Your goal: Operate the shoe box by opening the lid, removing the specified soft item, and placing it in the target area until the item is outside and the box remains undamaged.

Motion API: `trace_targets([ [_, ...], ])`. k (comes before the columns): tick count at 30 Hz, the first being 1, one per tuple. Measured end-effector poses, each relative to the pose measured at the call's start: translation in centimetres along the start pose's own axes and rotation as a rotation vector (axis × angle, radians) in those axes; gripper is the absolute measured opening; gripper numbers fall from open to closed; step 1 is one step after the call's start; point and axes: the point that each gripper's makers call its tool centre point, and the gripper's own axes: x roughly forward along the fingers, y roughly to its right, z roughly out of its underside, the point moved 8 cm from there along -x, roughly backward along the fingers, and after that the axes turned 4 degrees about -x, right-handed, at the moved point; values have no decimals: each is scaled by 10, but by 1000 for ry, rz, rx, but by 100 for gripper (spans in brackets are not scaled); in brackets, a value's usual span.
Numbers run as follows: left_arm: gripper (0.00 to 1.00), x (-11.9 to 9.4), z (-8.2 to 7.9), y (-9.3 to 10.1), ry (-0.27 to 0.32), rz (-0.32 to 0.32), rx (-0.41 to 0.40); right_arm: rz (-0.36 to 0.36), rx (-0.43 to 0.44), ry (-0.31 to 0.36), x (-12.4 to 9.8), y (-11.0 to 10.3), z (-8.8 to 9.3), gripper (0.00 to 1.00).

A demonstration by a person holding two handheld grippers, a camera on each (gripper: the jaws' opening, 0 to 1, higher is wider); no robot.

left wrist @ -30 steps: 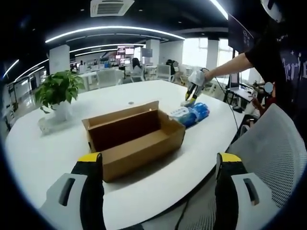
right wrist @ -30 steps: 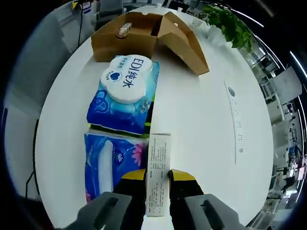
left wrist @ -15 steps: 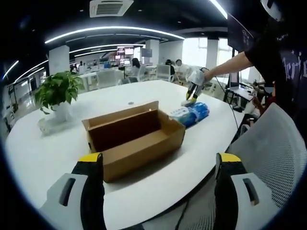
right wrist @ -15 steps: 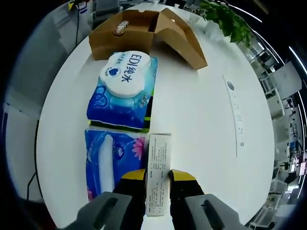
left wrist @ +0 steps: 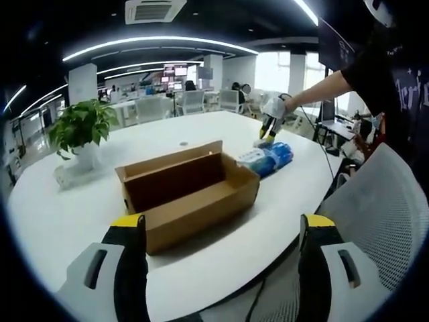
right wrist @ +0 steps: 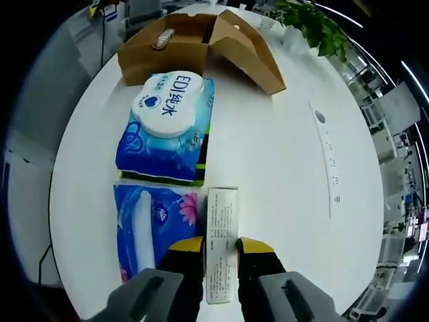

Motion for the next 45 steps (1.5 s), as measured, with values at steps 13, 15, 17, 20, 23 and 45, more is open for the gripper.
trace_targets([
  [13, 80, -4, -1, -10, 46, -16, -111, 80, 150, 78, -19, 3, -13, 36],
  [15, 78, -2, -1, -10, 34, -10, -103, 87, 177, 100, -23, 0, -17, 38],
  [17, 76, 1, 0, -12, 12, -1, -79, 93, 214, 122, -28, -3, -20, 43],
  [20, 74, 5, 1, -12, -23, 8, -35, 111, 276, 179, -36, -9, -25, 46],
  [23, 70, 10, 1, -16, -50, 23, -14, 117, 304, 212, -43, -17, -28, 48],
  [45, 57, 38, -35, -60, -201, 83, 147, 161, 456, 376, -67, -82, -64, 67],
])
